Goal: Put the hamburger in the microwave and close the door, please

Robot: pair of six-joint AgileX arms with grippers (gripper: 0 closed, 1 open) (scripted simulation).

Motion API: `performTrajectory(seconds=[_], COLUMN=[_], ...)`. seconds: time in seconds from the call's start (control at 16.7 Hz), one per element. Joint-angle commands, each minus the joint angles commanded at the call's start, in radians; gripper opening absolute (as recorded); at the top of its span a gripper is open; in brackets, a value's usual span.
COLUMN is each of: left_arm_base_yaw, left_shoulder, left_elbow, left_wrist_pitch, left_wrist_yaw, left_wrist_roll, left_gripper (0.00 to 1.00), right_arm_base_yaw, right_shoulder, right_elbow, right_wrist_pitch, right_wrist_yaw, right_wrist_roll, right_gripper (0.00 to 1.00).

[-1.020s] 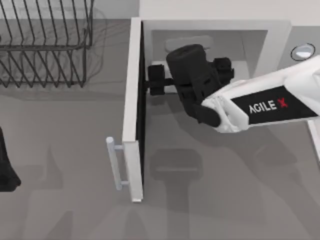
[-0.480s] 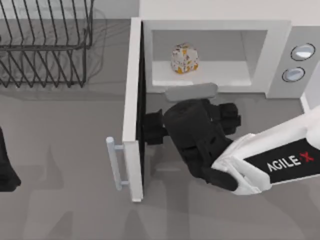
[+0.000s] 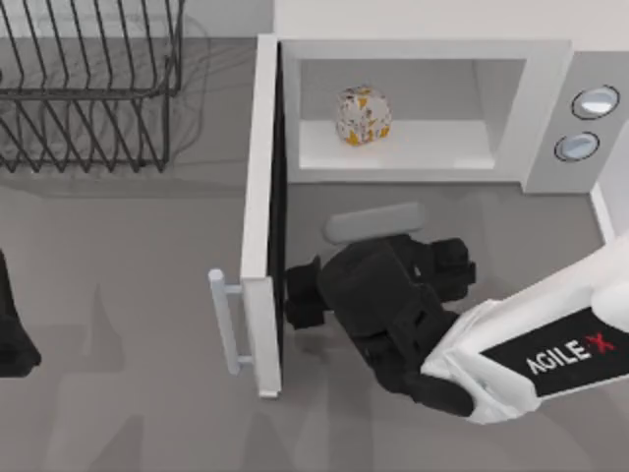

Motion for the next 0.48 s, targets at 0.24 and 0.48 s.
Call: performTrajectory(seconds=[0.24,0.48], left_arm_base_yaw=[0.000,0.000], left_shoulder=[0.000,0.000], left_elbow=[0.000,0.000], left_wrist_pitch=[0.000,0.000], left_wrist_yaw=[0.000,0.000], left_wrist_roll=[0.000,0.000], left_gripper=[1.00,1.00], right_arm_base_yaw=[-0.009,-0.008], right_shoulder=[-0.022,-0.083], right_elbow=[0.020,0.056], right_wrist_pitch=[-0.006,-0.068], right_wrist_yaw=[0.003,0.007], right_wrist_roll=[-0.001,-0.001], right_gripper=[1.00,1.00])
